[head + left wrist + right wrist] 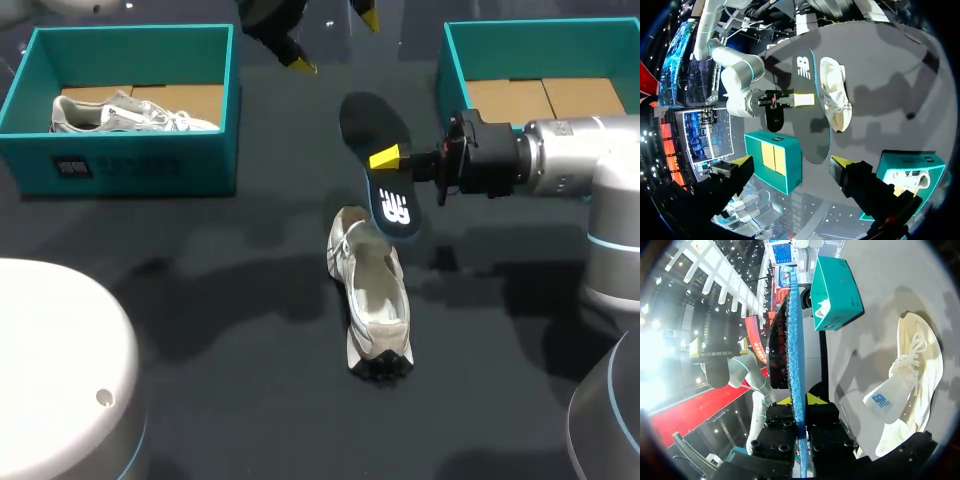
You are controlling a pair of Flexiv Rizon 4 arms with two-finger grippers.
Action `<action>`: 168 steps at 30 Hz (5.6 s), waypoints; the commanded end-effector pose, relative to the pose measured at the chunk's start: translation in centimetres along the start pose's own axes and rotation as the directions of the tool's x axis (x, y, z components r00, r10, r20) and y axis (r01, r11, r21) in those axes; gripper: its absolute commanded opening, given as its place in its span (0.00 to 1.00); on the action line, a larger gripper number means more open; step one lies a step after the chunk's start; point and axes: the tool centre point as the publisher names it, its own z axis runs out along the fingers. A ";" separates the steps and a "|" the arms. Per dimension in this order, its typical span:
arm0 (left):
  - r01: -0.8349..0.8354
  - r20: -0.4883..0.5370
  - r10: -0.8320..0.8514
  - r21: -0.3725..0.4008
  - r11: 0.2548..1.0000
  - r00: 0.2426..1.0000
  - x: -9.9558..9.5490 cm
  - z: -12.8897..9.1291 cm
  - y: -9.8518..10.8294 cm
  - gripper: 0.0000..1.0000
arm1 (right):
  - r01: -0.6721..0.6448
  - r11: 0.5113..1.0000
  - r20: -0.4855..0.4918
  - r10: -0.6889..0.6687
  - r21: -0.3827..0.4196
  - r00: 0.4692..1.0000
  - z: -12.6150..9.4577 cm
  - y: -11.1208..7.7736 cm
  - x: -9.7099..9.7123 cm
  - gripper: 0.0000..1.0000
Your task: Take the shoe out of the shoebox, open the shoe tongue, remove and reinsert the insole, then place the shoe into the shoebox
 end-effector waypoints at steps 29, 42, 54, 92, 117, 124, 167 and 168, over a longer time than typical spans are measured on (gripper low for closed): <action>0.077 -0.687 -0.013 0.062 0.995 0.727 -5.1 5.4 -0.2 1.00 | 0.000 1.000 0.001 0.000 -0.002 1.000 0.1 0.0 0.0 0.00; 0.098 -0.695 -0.027 0.063 0.993 0.719 -5.1 6.1 -0.2 1.00 | 0.000 1.000 0.001 0.000 -0.002 1.000 0.1 0.0 0.0 0.00; 0.105 -0.665 -0.035 0.066 0.992 0.746 -4.3 5.9 -0.6 1.00 | 0.000 1.000 0.001 0.000 -0.002 1.000 0.1 0.0 0.0 0.00; 0.005 0.130 -0.025 0.154 0.988 0.991 5.8 0.9 -3.4 1.00 | 0.000 1.000 0.001 0.000 -0.002 1.000 0.1 0.0 0.0 0.00; 0.038 0.360 -0.085 0.137 0.990 0.929 8.1 2.2 -4.4 1.00 | 0.000 1.000 0.001 0.000 -0.002 1.000 0.1 0.0 0.0 0.00; 0.047 0.477 -0.099 0.119 0.992 0.873 9.2 1.7 -5.2 1.00 | 0.000 1.000 0.001 0.000 -0.002 1.000 0.1 0.0 0.0 0.00; 0.229 0.693 -0.231 0.098 0.969 0.683 7.7 8.6 -6.3 0.77 | -0.034 0.998 -0.081 0.030 -0.044 0.996 2.5 -1.4 0.8 0.00; 0.232 0.696 -0.228 0.090 0.969 0.681 7.6 8.8 -6.3 0.73 | -0.036 0.999 -0.083 0.032 -0.041 0.996 2.5 -1.4 0.8 0.00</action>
